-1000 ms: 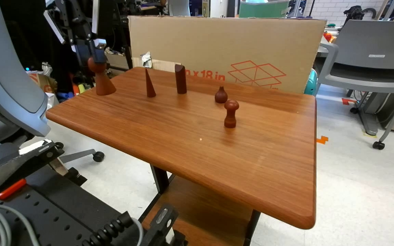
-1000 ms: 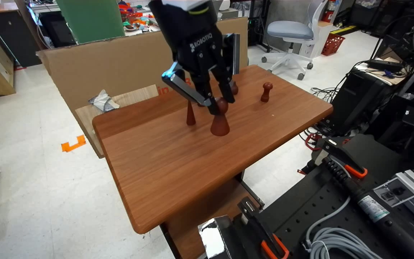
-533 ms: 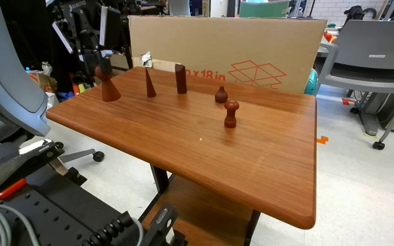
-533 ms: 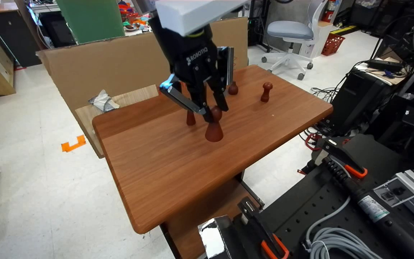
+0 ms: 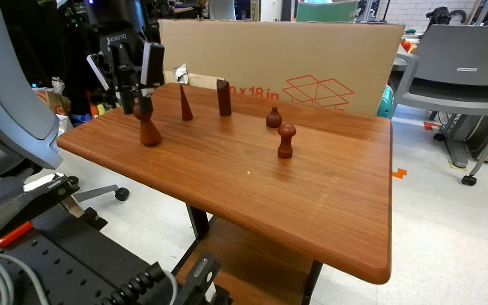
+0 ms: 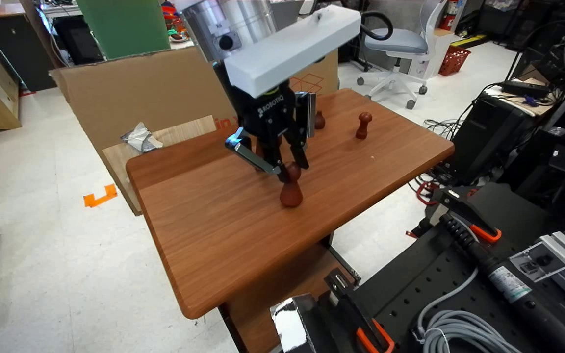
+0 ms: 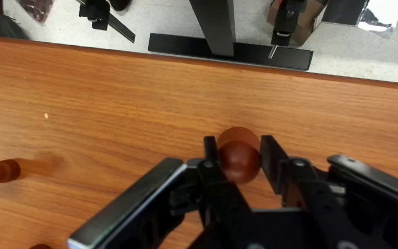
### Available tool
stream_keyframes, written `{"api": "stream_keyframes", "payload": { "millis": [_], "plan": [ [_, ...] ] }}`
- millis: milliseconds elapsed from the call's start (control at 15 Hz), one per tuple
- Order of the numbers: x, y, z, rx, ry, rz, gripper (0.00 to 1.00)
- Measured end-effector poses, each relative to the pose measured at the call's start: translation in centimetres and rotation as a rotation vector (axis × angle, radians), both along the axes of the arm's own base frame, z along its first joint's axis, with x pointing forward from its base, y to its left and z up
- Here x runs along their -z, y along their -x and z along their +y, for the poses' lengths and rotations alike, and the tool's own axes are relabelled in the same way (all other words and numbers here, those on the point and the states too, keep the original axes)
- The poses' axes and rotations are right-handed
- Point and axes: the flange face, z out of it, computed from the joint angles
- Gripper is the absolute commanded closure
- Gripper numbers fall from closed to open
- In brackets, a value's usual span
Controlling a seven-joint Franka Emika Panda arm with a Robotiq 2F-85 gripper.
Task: Move one brown piece to the left
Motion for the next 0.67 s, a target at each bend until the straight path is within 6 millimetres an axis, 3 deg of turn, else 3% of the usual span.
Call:
{"api": "stream_keyframes", "payload": {
  "millis": [133,200,267,600,667],
  "plan": [
    [0.3,0.0,0.0,-0.001,0.002,0.004,0.90],
    [0.4,-0.1,0.0,-0.001,0.003,0.005,0.40],
    [0.5,-0.1,0.0,-0.001,0.003,0.005,0.39],
    [0.0,-0.2,-0.1,0.004,0.000,-0.001,0.02],
    [-0.6,-0.3,-0.2,0.011,-0.005,-0.008,0.01]
  ]
}}
